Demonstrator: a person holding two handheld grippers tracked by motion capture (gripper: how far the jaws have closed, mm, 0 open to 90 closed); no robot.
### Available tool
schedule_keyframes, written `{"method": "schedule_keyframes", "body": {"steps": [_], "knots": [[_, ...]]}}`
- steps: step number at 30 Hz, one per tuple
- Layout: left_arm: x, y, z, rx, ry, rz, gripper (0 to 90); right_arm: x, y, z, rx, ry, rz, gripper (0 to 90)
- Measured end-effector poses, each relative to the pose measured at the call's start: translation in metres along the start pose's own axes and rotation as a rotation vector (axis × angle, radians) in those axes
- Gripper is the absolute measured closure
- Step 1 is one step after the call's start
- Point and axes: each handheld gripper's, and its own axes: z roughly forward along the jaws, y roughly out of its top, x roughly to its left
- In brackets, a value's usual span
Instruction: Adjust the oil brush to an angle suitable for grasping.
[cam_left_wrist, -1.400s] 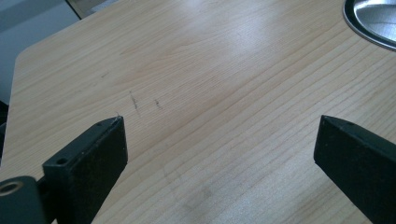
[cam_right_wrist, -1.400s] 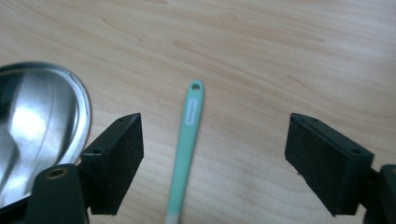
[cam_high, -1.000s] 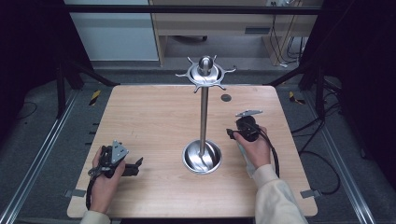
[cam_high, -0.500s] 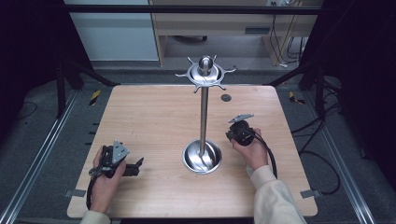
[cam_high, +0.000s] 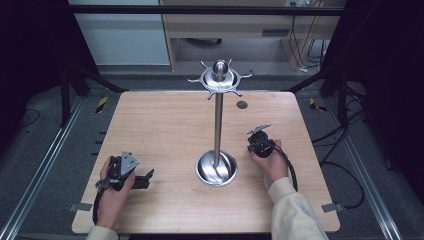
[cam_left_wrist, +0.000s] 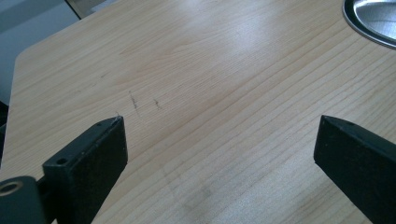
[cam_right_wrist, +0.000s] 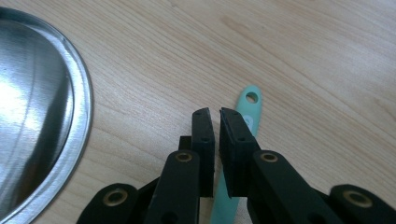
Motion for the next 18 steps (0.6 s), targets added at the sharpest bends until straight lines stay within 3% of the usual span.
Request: {"method": "schedule_keyframes", "body": {"steps": [7, 12, 17, 18], "knots": [[0.0002, -0.0002, 0.0000, 0.001, 0.000, -0.001, 2.4, 0.0005, 0.0003, 0.0013, 0.012, -0.027, -0.007, 86.6], [-0.0004, 0.0001, 0.0002, 0.003, -0.002, 0.003, 2.4, -0.0010, 0.0001, 0.0013, 0.035, -0.090, -0.008, 87.5], [-0.0002, -0.0001, 0.0004, 0.002, -0.003, 0.001, 2.4, -0.0058, -0.0010, 0.0003, 0.049, -0.114, 0.020, 85.9], [-0.0002, 0.0000, 0.0003, 0.002, -0.003, 0.002, 2.4, -0.0073, -0.0012, -0.0011, 0.046, -0.089, 0.041, 84.4]]}}
